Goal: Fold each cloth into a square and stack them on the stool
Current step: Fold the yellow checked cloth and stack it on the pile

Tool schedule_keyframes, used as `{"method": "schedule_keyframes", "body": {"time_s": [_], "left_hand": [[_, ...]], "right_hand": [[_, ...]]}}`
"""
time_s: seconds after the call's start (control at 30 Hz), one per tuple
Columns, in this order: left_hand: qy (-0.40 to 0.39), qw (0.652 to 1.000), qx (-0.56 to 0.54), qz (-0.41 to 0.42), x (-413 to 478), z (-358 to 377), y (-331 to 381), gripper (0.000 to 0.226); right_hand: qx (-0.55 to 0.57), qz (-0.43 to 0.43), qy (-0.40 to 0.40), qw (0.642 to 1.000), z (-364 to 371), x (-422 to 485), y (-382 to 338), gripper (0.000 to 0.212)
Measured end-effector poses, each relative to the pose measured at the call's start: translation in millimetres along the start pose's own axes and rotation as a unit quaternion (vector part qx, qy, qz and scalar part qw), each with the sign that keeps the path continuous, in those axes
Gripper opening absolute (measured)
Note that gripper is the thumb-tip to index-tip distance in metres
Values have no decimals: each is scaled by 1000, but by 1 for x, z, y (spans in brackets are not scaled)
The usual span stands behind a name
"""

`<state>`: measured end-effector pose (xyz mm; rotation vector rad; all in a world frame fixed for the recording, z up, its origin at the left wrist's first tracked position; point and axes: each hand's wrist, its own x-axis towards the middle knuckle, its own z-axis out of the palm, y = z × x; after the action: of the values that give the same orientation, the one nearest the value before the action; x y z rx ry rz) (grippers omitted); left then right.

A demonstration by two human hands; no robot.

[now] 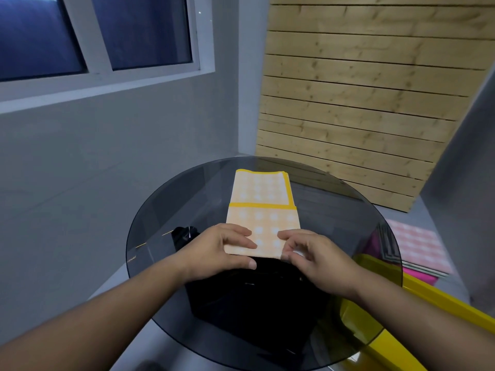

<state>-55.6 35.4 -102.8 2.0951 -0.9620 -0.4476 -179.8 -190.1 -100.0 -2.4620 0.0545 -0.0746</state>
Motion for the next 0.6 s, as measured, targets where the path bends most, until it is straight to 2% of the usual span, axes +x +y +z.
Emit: {"method": "schedule_keyframes", "body": {"time_s": [0.13, 0.37, 0.47, 0.6], "left_hand": [[17, 999, -37, 5, -1, -2, 6, 26], [69, 989, -129, 21, 2, -11, 30, 9], [90, 981, -168, 32, 3, -17, 38, 8], [113, 977, -176, 34, 3, -26, 51, 13]], "right_hand": [[68, -1, 32, 997, -5, 0, -4, 24], [185, -9, 139, 973, -23, 5, -21, 10], [190, -21, 156, 969, -36, 3, -23, 5], [203, -26, 162, 965, -47, 0, -22, 11]]}}
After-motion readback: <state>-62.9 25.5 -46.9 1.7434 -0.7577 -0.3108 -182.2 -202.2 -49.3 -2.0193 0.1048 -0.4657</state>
